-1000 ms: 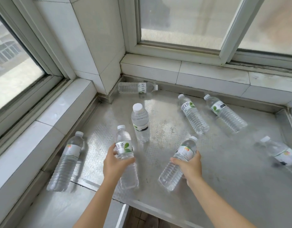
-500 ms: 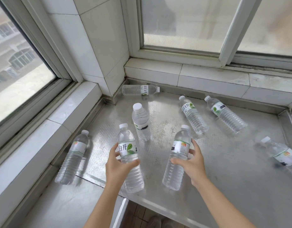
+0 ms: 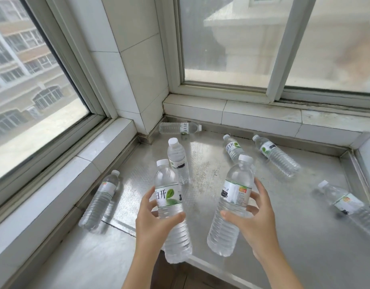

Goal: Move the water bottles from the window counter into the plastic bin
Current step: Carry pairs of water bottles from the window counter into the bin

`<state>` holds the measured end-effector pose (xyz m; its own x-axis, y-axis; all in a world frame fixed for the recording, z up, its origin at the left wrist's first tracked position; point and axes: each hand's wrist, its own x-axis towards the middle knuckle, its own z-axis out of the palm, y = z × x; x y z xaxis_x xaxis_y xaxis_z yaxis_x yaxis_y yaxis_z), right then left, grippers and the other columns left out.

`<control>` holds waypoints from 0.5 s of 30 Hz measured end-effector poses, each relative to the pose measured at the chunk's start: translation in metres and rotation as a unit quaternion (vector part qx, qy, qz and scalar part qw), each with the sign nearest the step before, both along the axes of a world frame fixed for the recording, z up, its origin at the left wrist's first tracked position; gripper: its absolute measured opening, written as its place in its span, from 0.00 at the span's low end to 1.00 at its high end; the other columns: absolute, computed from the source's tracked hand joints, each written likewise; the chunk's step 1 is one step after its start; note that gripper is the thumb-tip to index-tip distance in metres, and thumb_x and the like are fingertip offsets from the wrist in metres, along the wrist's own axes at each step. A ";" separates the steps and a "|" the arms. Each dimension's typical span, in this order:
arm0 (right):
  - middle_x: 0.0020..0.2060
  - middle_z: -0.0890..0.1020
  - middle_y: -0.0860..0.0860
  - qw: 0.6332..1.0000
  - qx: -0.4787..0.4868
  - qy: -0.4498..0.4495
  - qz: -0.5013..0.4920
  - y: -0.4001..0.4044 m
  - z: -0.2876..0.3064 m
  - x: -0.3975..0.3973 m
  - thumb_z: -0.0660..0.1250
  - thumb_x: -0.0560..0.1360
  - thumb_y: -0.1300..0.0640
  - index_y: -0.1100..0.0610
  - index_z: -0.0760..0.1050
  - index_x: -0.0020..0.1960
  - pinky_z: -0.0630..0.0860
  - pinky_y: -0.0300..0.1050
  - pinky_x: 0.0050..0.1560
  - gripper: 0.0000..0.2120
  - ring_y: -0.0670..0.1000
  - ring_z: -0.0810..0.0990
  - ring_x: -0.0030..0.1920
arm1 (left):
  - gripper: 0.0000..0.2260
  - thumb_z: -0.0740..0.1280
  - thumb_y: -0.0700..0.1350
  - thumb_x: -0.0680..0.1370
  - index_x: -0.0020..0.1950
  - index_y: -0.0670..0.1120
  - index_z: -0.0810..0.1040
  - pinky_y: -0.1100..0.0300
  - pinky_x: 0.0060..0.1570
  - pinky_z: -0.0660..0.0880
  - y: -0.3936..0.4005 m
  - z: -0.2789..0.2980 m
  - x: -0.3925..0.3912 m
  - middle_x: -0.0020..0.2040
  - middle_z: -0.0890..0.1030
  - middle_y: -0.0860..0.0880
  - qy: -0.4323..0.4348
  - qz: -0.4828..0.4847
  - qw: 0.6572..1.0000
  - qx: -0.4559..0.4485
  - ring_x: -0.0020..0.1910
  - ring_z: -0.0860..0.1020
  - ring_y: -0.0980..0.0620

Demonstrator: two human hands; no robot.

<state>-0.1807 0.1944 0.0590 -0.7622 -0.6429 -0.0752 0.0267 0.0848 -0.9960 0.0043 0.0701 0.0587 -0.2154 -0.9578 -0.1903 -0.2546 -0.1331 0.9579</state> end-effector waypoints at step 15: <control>0.56 0.74 0.34 0.988 -0.008 0.103 -0.119 0.107 0.061 0.065 0.83 0.56 0.61 0.26 0.58 0.65 0.73 0.38 0.44 0.53 0.35 0.76 0.47 | 0.43 0.84 0.39 0.60 0.66 0.64 0.67 0.53 0.51 0.80 0.058 0.061 0.008 0.55 0.81 0.53 0.062 -0.191 0.976 -0.084 0.49 0.82 0.53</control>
<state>-0.1159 0.3016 0.1205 -0.8897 -0.4441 0.1056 -0.1589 0.0845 -0.9837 0.0123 0.1280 0.1200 -0.5750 -0.8180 0.0124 -0.1352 0.1099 0.9847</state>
